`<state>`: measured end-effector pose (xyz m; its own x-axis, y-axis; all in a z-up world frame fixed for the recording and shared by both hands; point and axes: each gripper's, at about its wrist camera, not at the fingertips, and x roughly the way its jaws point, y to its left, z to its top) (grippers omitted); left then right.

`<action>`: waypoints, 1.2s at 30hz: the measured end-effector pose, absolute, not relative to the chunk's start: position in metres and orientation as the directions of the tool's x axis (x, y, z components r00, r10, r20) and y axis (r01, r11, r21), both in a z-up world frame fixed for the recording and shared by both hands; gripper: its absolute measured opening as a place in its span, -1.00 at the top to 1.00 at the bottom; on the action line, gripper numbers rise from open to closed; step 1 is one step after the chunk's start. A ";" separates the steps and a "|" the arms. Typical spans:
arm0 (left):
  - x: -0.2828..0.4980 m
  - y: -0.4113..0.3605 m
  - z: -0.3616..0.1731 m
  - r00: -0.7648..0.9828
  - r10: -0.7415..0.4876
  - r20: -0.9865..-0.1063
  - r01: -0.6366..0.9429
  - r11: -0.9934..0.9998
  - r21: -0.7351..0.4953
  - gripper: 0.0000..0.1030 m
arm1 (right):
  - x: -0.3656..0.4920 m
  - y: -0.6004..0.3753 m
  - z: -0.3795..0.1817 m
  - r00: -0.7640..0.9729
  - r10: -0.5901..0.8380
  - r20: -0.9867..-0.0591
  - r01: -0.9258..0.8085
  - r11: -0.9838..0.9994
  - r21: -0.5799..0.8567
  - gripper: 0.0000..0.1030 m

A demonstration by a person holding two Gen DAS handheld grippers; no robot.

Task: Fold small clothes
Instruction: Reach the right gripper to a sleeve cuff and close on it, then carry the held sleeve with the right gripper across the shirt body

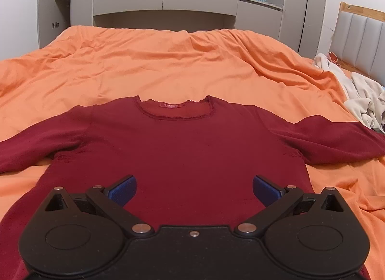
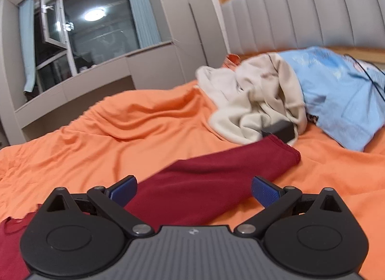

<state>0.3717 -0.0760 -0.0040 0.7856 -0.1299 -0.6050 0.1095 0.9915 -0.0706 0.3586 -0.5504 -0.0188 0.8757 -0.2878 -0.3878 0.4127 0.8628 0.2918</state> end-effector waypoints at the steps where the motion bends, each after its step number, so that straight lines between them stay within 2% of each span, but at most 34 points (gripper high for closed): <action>1: 0.374 -0.077 -0.006 0.782 -0.129 -0.610 0.112 0.991 -0.066 -0.99 | 0.364 -0.558 -0.024 0.869 -0.290 -0.401 0.423 0.855 0.299 -1.00; 4: 0.373 -0.076 -0.011 0.774 -0.120 -0.622 0.108 0.993 -0.057 -0.99 | 0.370 -0.576 -0.037 0.849 -0.315 -0.425 0.473 0.811 0.343 -1.00; 9: 0.377 -0.074 -0.018 0.749 -0.123 -0.651 0.099 0.992 -0.074 -0.99 | 0.364 -0.604 -0.051 0.841 -0.374 -0.392 0.528 0.726 0.440 -1.00; 15: 0.376 -0.077 -0.025 0.729 -0.125 -0.673 0.109 0.992 -0.067 -0.99 | 0.357 -0.638 -0.072 0.853 -0.374 -0.364 0.521 0.622 0.584 -0.95; 21: 0.377 -0.079 -0.029 0.711 -0.142 -0.689 0.126 0.989 -0.074 -0.99 | 0.360 -0.648 -0.082 0.847 -0.393 -0.359 0.531 0.588 0.610 -0.42; 23: 0.378 -0.079 -0.030 0.708 -0.151 -0.690 0.126 0.988 -0.087 -0.99 | 0.360 -0.647 -0.082 0.834 -0.410 -0.369 0.551 0.580 0.600 0.00; 26: 0.379 -0.078 -0.030 0.705 -0.150 -0.693 0.119 0.989 -0.093 -0.99 | 0.359 -0.648 -0.081 0.826 -0.423 -0.372 0.562 0.579 0.591 0.48; 27: 0.379 -0.078 -0.030 0.705 -0.150 -0.693 0.117 0.989 -0.094 -0.99 | 0.359 -0.648 -0.080 0.827 -0.425 -0.369 0.561 0.582 0.588 0.54; 29: 0.378 -0.076 -0.029 0.706 -0.150 -0.692 0.113 0.989 -0.098 -0.99 | 0.360 -0.645 -0.076 0.825 -0.434 -0.361 0.564 0.604 0.564 0.77; 31: 0.379 -0.074 -0.027 0.710 -0.153 -0.688 0.111 0.988 -0.105 -0.99 | 0.361 -0.640 -0.070 0.833 -0.433 -0.344 0.553 0.637 0.537 0.87; 36: 0.375 -0.065 -0.022 0.729 -0.144 -0.669 0.098 0.989 -0.107 -0.99 | 0.363 -0.623 -0.050 0.855 -0.426 -0.297 0.519 0.712 0.474 0.90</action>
<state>0.3750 -0.0655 -0.0216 0.7294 -0.1440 -0.6688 0.0976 0.9895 -0.1067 0.3628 -0.6233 -0.0497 0.8549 -0.4256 -0.2966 0.5186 0.7118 0.4737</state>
